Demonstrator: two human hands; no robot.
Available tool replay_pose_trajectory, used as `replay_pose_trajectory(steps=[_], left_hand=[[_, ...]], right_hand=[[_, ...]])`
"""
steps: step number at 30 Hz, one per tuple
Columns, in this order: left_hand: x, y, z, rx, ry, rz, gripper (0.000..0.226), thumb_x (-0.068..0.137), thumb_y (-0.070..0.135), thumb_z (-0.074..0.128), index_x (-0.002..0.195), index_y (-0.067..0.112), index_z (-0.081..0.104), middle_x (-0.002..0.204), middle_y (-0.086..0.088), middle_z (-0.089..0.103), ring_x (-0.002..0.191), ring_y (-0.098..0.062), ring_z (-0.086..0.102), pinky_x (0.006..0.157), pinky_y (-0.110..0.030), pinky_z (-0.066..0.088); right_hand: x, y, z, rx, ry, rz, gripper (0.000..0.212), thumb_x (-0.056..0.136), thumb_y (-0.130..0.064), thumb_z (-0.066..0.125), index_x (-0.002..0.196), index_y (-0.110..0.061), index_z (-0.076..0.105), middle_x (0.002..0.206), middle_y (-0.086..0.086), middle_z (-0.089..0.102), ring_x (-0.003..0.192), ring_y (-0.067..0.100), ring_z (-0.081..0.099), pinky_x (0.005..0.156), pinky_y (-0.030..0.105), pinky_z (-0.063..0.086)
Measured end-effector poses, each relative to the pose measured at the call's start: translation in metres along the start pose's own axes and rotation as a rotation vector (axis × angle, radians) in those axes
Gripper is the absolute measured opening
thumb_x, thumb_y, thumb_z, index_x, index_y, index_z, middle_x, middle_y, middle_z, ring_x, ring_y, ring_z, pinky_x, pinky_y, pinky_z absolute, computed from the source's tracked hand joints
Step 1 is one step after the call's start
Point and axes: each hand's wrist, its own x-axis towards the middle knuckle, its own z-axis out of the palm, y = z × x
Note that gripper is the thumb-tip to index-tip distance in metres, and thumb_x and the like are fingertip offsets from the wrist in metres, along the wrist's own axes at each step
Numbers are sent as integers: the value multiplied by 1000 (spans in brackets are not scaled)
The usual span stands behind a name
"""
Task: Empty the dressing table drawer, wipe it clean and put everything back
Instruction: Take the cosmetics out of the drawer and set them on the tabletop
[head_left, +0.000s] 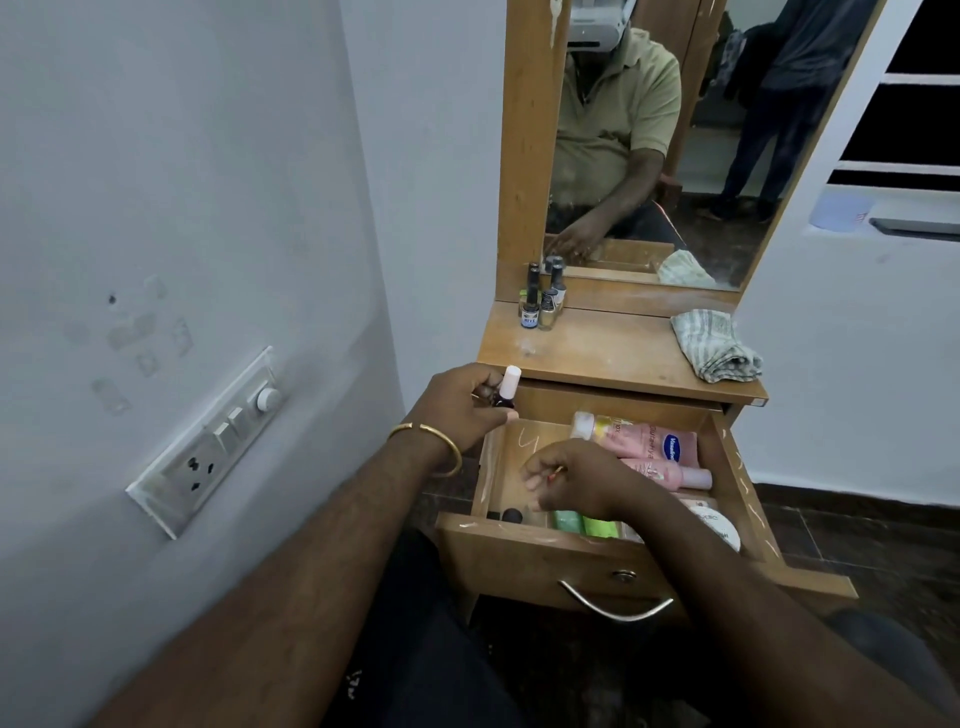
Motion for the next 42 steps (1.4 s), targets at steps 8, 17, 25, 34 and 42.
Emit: replay_pose_trajectory(steps=[8,17,25,34,42], left_hand=[[6,4,3,-15,-29,10,26,72,18,84,92,15,69,88,-5,69,85,-25,66,82,-44,56],[27,4,7,-8,-66,-25,24,73,18,84,91,14,69,89,-8,69,85,-26,65,81,-40,54],[63,3,13,-65,-66,-19,20,74,18,82,91,18,71,90,3,71,86,-16,67,83,-36,55],[120,-1,21,-37,18,-20,19,76,19,81,92,15,72,86,-1,70,83,-20,64,78,-31,52],[157,-11,36,-90,54,-83,23,71,12,83,90,17,71,77,9,67,68,-3,59,69,-12,47]], right_hand=[[19,4,15,-123,-158,-19,30,79,-5,75,105,-19,76,95,-7,72,83,3,64,79,18,52],[20,4,4,-121,-350,-55,35,88,-12,69,121,-24,67,114,-7,67,87,-4,61,82,18,48],[23,3,-11,-139,-386,-60,28,92,-28,64,119,-21,61,115,-3,62,100,11,58,76,23,43],[44,-1,-69,359,363,-139,6,95,-25,62,101,-26,61,88,-2,71,82,18,67,72,36,54],[109,5,-98,221,680,-79,12,90,-21,68,99,-24,60,90,-14,64,81,-8,59,64,7,41]])
